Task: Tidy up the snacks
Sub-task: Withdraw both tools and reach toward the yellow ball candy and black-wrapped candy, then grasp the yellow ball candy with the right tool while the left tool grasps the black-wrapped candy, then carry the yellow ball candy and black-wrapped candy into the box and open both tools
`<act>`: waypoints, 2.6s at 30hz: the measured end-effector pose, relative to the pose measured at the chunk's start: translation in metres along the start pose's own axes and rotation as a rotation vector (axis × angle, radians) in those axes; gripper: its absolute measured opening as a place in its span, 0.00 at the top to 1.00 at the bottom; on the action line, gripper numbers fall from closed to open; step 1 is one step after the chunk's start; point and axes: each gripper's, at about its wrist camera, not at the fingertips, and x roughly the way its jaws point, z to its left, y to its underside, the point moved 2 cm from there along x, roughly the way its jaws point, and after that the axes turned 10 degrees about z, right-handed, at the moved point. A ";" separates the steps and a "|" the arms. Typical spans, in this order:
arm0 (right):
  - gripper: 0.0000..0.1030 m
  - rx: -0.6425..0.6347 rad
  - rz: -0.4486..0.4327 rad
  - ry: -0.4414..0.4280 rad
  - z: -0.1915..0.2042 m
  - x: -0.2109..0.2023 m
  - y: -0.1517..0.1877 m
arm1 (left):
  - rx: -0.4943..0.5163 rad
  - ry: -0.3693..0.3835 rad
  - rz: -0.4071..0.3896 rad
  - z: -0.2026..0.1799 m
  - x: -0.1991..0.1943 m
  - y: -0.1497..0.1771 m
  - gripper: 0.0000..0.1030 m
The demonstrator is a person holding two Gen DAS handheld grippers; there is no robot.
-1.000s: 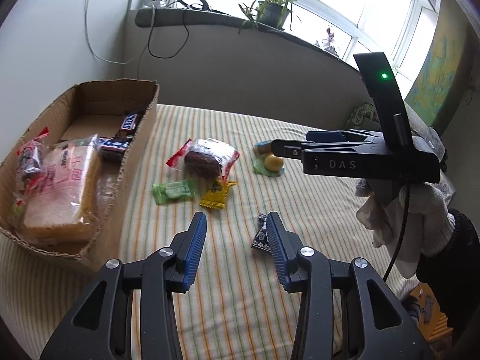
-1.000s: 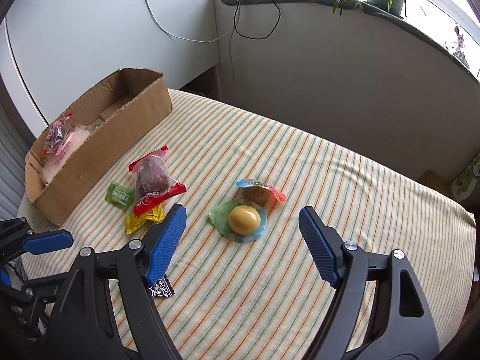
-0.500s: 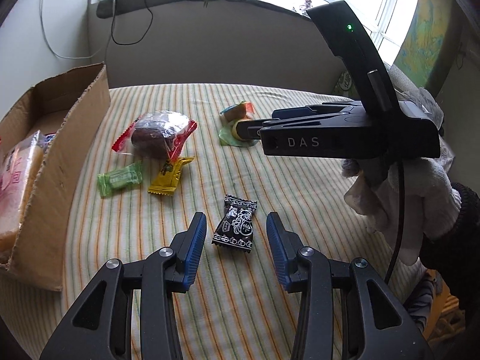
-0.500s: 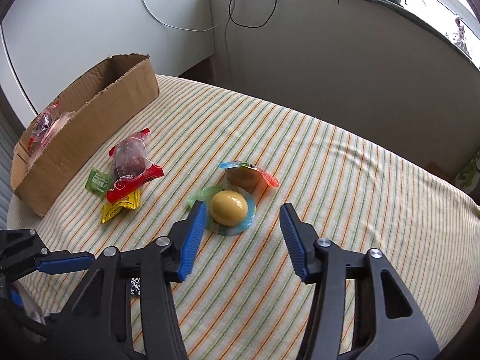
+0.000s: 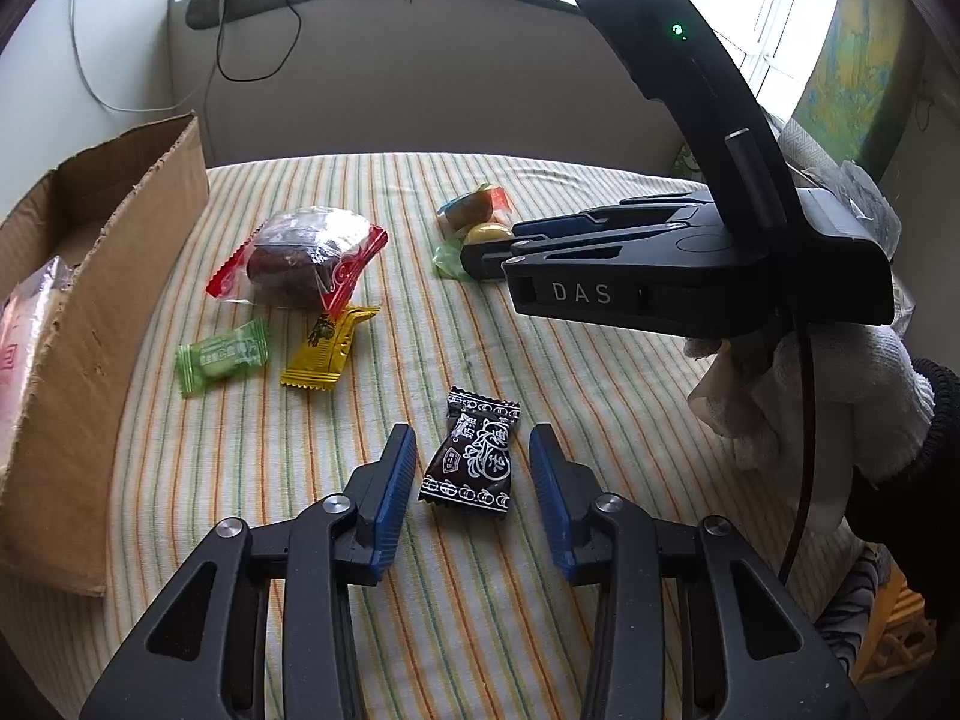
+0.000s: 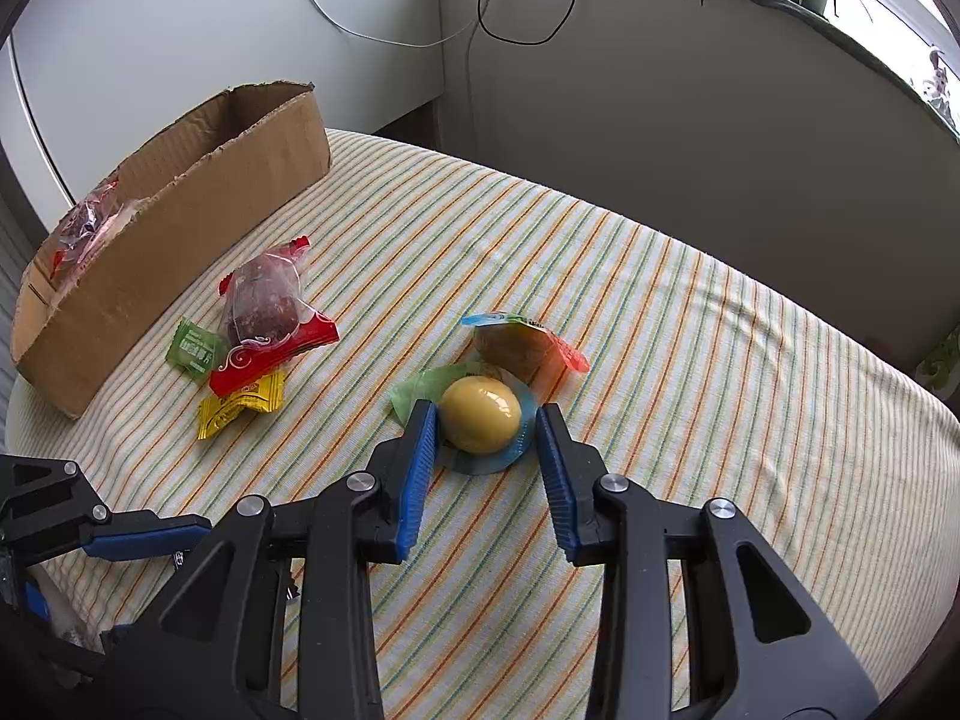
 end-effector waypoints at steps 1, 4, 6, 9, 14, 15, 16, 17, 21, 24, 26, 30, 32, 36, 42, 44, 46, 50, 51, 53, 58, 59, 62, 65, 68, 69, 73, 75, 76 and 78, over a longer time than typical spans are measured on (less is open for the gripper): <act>0.66 0.001 -0.001 -0.002 0.000 0.000 0.000 | 0.001 -0.001 0.000 0.000 0.000 0.000 0.73; 0.66 -0.001 -0.003 -0.008 0.000 -0.001 0.002 | 0.001 -0.001 -0.003 0.000 -0.001 0.002 0.74; 0.67 -0.006 -0.005 -0.009 0.001 -0.002 0.002 | 0.002 -0.001 -0.005 0.000 -0.002 0.002 0.75; 0.67 -0.008 -0.017 -0.008 0.002 -0.007 0.005 | 0.002 -0.002 -0.008 0.001 -0.003 0.003 0.75; 0.67 -0.006 -0.031 -0.020 0.003 -0.014 0.009 | -0.016 0.002 -0.022 0.006 -0.008 0.004 0.75; 0.67 -0.009 -0.032 -0.019 0.004 -0.015 0.010 | -0.017 0.003 -0.025 0.006 -0.010 0.004 0.75; 0.67 -0.011 -0.035 -0.017 0.004 -0.016 0.011 | -0.018 0.003 -0.028 0.007 -0.011 0.006 0.75; 0.67 -0.011 -0.037 -0.017 0.004 -0.018 0.012 | -0.019 0.002 -0.030 0.007 -0.012 0.007 0.75; 0.67 -0.008 -0.047 -0.020 0.005 -0.023 0.016 | -0.019 -0.002 -0.032 0.006 -0.014 0.010 0.94; 0.67 -0.020 -0.043 -0.015 0.008 -0.024 0.018 | -0.022 -0.003 -0.032 0.008 -0.014 0.012 0.94; 0.67 -0.023 -0.043 -0.008 0.008 -0.024 0.017 | -0.012 -0.018 -0.025 0.009 -0.012 0.012 0.94; 0.67 -0.021 -0.048 -0.005 0.008 -0.026 0.018 | -0.032 0.002 -0.018 0.012 -0.010 0.010 0.71; 0.67 -0.023 -0.049 0.000 0.009 -0.026 0.018 | -0.033 0.005 -0.022 0.012 -0.011 0.008 0.70; 0.67 -0.022 -0.048 0.000 0.008 -0.025 0.018 | -0.009 -0.008 0.014 0.004 -0.001 0.004 0.63; 0.67 -0.016 -0.050 -0.002 0.007 -0.026 0.019 | 0.041 -0.073 0.007 -0.004 0.005 0.002 0.76; 0.67 -0.016 -0.054 -0.002 0.007 -0.028 0.019 | 0.037 -0.066 0.005 -0.003 0.003 0.003 0.76; 0.67 -0.017 -0.062 -0.001 0.008 -0.033 0.020 | 0.031 -0.068 -0.001 -0.002 0.000 0.004 0.76; 0.67 -0.026 -0.076 0.007 0.013 -0.043 0.022 | 0.013 -0.060 -0.025 0.001 -0.011 0.006 0.76; 0.67 -0.028 -0.080 0.010 0.015 -0.046 0.022 | 0.008 -0.057 -0.032 0.002 -0.015 0.006 0.76; 0.67 -0.034 -0.089 0.012 0.018 -0.053 0.020 | 0.000 -0.059 -0.051 0.005 -0.024 0.007 0.76; 0.67 -0.050 -0.118 0.008 0.030 -0.068 0.011 | -0.023 -0.069 -0.103 0.017 -0.049 0.006 0.76; 0.67 -0.053 -0.122 0.007 0.033 -0.070 0.009 | -0.028 -0.072 -0.113 0.021 -0.054 0.006 0.76; 0.67 -0.066 -0.136 -0.001 0.042 -0.075 -0.002 | -0.051 -0.087 -0.142 0.033 -0.066 0.005 0.76; 0.67 -0.076 -0.151 -0.007 0.053 -0.080 -0.015 | -0.074 -0.106 -0.172 0.050 -0.078 0.004 0.76; 0.67 -0.087 -0.164 -0.018 0.064 -0.082 -0.030 | -0.107 -0.124 -0.201 0.068 -0.091 0.000 0.76; 0.67 -0.089 -0.168 -0.022 0.068 -0.082 -0.036 | -0.116 -0.131 -0.210 0.073 -0.094 -0.001 0.76; 0.67 -0.091 -0.176 -0.058 0.083 -0.081 -0.062 | -0.154 -0.156 -0.241 0.099 -0.104 -0.004 0.76; 0.67 -0.093 -0.182 -0.070 0.092 -0.079 -0.074 | -0.168 -0.168 -0.253 0.110 -0.108 -0.004 0.76; 0.67 -0.096 -0.182 -0.077 0.096 -0.077 -0.080 | -0.173 -0.173 -0.257 0.115 -0.109 -0.003 0.76; 0.67 -0.105 -0.180 -0.089 0.105 -0.073 -0.093 | -0.186 -0.182 -0.259 0.124 -0.109 -0.003 0.76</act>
